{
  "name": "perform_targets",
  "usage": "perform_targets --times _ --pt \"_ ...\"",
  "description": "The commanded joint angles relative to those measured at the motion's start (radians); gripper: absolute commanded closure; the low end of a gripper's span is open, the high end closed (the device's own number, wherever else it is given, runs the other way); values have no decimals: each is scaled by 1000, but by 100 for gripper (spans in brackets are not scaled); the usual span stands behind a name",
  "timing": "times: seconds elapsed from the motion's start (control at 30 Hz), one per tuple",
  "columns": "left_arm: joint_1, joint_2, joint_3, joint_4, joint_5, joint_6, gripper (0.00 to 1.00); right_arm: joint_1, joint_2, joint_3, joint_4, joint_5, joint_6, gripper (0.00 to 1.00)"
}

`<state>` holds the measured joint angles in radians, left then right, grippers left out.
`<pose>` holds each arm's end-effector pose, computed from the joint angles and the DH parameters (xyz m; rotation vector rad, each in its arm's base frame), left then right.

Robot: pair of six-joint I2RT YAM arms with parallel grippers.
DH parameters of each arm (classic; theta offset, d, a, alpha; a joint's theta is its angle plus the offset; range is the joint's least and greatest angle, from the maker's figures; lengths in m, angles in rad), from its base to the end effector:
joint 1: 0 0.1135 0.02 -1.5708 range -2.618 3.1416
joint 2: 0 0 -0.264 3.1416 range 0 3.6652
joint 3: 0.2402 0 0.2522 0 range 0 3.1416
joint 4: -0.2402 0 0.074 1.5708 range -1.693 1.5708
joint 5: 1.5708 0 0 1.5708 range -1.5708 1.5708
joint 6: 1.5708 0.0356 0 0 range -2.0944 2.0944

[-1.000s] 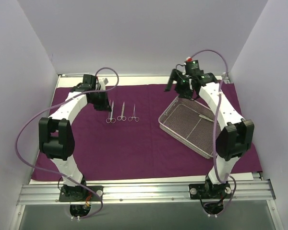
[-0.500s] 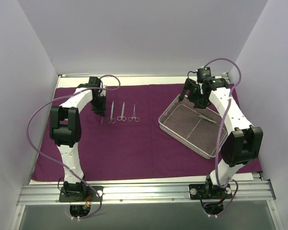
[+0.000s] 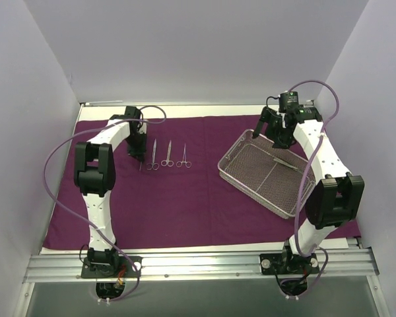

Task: Open and lay out the surgical kit
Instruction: Place the medical item in the surgical kit.

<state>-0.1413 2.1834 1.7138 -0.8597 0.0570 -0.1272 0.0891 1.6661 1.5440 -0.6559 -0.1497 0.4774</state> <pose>0.4389 -0.0645 0.1658 0.0306 2.9070 -0.1294 0.3714 0.0385 0.3294 0.3863 2.3519 0.4502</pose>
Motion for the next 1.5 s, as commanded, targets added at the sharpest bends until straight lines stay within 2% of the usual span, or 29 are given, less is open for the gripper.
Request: perform_targets --times 0.0,0.07,0.2,0.63,0.8,0.87,0.93,1.0,1.13,1.27,1.47 --pt "6 16 61 -16 -13 -9 95 -17 4 -4 -31 -10 -16 18" --pt "6 22 69 -18 -19 -12 87 -20 4 -10 -28 -14 -16 18" --pt "8 30 67 -21 -22 -14 79 -28 4 -21 -21 -24 -13 18" --pt "12 23 61 -25 -28 -9 65 -29 12 -42 -5 -39 -2 18" --pt "25 -8 53 -30 -28 -18 63 -34 6 -54 -8 -2 30 18" --pt "26 -37 73 -57 -42 -29 59 -41 0 -65 -19 68 61 18" --pt "32 -69 82 -70 -43 -45 57 -60 -8 -99 -11 146 122 23" --pt "34 -126 89 -71 -16 -69 55 -71 -17 -160 39 209 156 29" --pt "28 -230 78 -52 62 -98 52 -124 -20 -260 104 340 236 33" --pt "8 -347 27 -27 130 -114 51 -135 -28 -337 200 496 250 37" --pt "-1 -470 -98 50 220 -175 49 -144 -52 -456 311 607 368 43"
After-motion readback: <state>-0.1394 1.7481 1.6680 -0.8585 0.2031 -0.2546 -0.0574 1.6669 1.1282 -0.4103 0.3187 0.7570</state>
